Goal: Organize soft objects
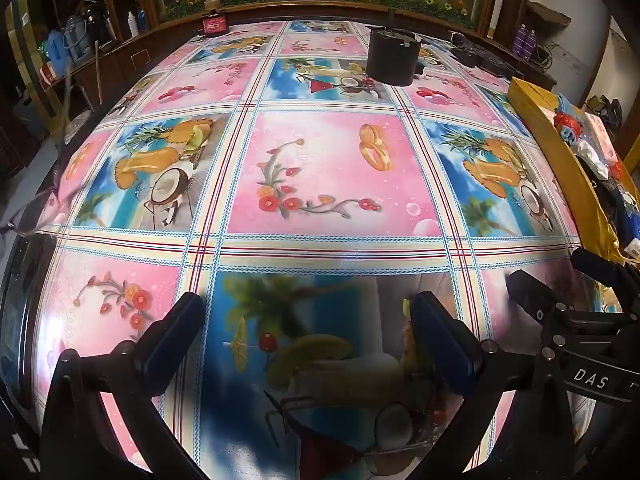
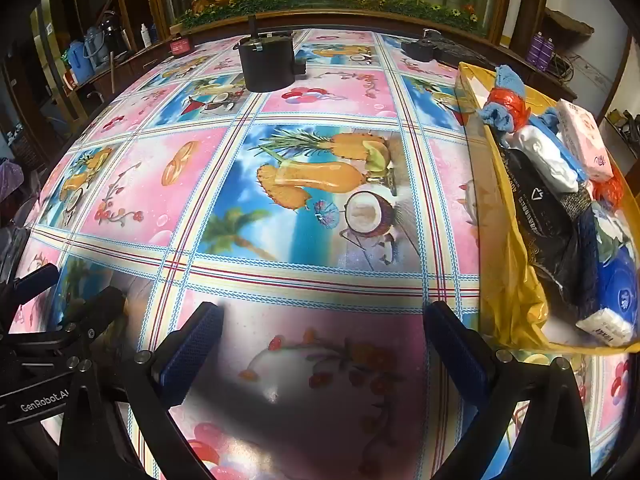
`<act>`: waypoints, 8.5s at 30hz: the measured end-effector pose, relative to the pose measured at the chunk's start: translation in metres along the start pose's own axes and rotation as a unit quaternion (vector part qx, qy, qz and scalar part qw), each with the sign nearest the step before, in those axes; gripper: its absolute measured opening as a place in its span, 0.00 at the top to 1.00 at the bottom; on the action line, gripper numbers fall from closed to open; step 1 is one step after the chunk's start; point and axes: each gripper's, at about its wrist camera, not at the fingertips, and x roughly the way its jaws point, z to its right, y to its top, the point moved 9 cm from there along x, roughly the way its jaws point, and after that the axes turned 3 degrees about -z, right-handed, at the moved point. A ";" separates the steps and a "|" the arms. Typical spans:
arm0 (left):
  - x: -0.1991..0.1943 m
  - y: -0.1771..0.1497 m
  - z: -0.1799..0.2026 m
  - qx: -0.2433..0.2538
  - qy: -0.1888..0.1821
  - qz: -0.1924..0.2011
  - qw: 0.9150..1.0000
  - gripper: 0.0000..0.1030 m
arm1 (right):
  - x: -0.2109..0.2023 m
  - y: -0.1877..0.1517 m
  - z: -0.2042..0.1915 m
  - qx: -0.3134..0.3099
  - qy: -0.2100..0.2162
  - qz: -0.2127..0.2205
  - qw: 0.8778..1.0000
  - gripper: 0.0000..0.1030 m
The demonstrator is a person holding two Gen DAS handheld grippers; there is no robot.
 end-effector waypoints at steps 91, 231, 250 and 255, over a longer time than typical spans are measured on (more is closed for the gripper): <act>0.000 0.001 0.001 -0.001 -0.001 0.001 1.000 0.00 | -0.001 0.003 -0.001 0.001 0.001 -0.001 1.000 0.01; -0.055 -0.010 0.021 0.038 -0.099 0.053 0.993 0.76 | -0.095 -0.031 -0.022 -0.162 0.120 0.062 0.978 0.40; -0.059 -0.010 0.000 0.015 -0.097 0.061 0.993 0.76 | -0.030 -0.006 -0.080 -0.276 0.018 0.044 0.960 0.44; -0.059 -0.010 0.000 0.014 -0.096 0.061 0.993 0.76 | -0.031 -0.010 -0.087 -0.303 0.019 0.044 0.952 0.54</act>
